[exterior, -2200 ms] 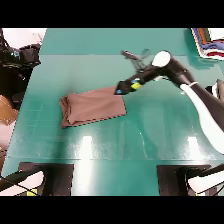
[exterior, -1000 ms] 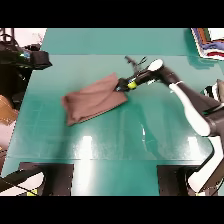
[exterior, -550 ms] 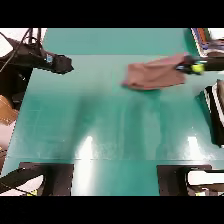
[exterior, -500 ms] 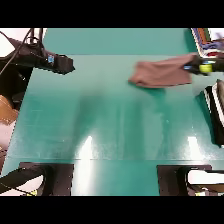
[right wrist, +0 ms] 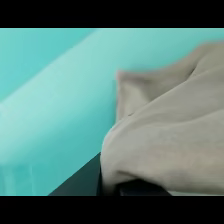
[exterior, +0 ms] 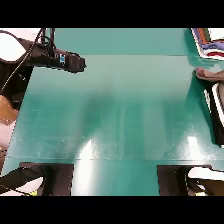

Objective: Fold the shirts.

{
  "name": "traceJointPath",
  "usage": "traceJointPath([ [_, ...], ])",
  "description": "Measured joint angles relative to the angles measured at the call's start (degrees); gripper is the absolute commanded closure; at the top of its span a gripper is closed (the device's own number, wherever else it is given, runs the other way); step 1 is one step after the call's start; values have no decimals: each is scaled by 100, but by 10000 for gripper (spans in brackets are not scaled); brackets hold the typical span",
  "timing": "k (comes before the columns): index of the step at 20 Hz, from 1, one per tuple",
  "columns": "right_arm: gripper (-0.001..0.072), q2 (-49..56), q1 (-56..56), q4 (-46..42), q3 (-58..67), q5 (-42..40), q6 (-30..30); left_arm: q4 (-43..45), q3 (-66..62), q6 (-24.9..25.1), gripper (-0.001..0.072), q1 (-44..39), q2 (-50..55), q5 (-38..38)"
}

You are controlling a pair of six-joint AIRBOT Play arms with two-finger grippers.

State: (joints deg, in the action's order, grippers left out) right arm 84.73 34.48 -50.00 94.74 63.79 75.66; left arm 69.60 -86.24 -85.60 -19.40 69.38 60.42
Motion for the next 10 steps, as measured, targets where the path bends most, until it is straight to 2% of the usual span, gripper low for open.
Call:
traceJointPath([
  [7, 694, 234, 210, 190, 1690, 216, -7, -15, 0, 2, 680, -28, 0, -70],
  [10, 694, 133, 393, 177, 1967, 490, -11, -17, 0, 4, 680, -31, 0, -81],
])
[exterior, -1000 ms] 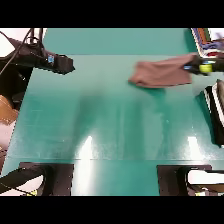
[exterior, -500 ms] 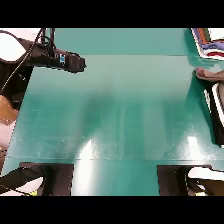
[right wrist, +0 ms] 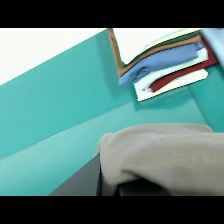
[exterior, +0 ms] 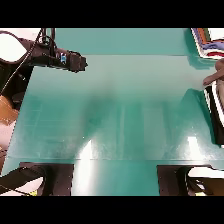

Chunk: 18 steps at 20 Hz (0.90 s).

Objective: Fold the shirts.

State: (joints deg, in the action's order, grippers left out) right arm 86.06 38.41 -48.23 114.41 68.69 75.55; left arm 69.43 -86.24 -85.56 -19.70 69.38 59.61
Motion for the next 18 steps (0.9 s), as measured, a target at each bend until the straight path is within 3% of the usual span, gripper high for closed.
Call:
traceJointPath([
  [4, 693, -470, 297, -481, -439, 210, -2, 0, 0, 26, 680, 0, 0, -2],
  [11, 691, -1563, 935, -2450, -1987, 734, -20, 0, 0, 127, 680, 0, 0, -4],
  [14, 651, -1967, 1316, -3119, -2778, 901, -20, 0, 0, 168, 680, 0, 0, -2],
  [16, 443, -2177, 1598, -3388, -3272, 953, -20, 0, 0, 186, 680, 0, 0, 22],
  [18, 130, -2334, 1875, -3565, -3705, 955, -17, 0, 0, 190, 680, 0, 0, 52],
])
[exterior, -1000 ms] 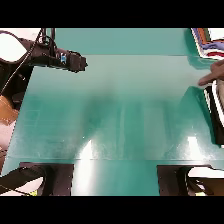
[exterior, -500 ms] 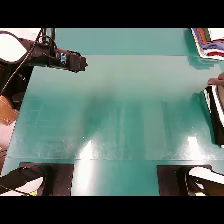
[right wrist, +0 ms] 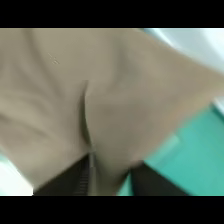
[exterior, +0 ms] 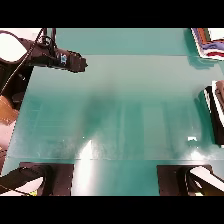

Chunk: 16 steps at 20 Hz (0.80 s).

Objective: Fold the shirts.

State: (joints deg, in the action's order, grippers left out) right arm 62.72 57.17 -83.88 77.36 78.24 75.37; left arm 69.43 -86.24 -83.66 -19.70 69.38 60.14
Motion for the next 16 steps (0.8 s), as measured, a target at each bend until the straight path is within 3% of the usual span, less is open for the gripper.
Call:
traceJointPath([
  [1, 65, -68, 127, 4, -184, -17, -2, 0, 0, 4, 680, 0, 0, 17],
  [6, 65, -175, 170, 844, -326, -306, 4, 0, 0, 13, 679, 0, 0, 31],
  [11, 70, 125, -1443, 2258, 374, -417, 13, 0, 0, 13, 679, 0, 0, 39],
  [13, 120, 295, -2393, 2557, 649, -448, 17, 0, 0, 11, 680, 0, 0, 63],
  [14, 191, 389, -2898, 2664, 774, -452, 17, 2, 0, 11, 679, 0, 0, 59],
  [15, 272, 479, -3392, 2747, 890, -459, 17, 0, 0, 11, 679, 0, 0, 44],
  [16, 432, 568, -3827, 2800, 988, -474, 17, -2, 0, 11, 679, 0, 0, 13],
])
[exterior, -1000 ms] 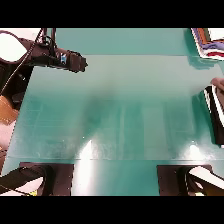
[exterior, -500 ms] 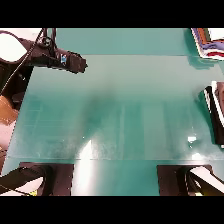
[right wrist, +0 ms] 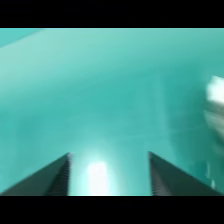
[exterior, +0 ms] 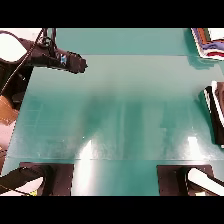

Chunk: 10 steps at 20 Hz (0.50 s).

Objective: Fold the shirts.

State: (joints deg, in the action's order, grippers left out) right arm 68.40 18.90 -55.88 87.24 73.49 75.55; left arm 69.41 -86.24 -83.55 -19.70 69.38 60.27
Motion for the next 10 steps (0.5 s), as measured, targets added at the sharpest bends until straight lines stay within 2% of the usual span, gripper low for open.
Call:
traceJointPath([
  [1, 629, 98, -442, 39, 103, -9, 2, 0, 0, 0, 679, 0, 0, -33],
  [2, 692, 184, -822, 74, 195, -11, 0, -2, 0, 0, 679, 0, 0, -61],
  [6, 691, 485, -1952, 136, 476, -26, -2, -22, 0, 0, 679, 0, 0, -175],
  [10, 691, 608, -2396, 160, 562, -31, -15, -24, 0, 0, 679, 0, 0, -249],
])
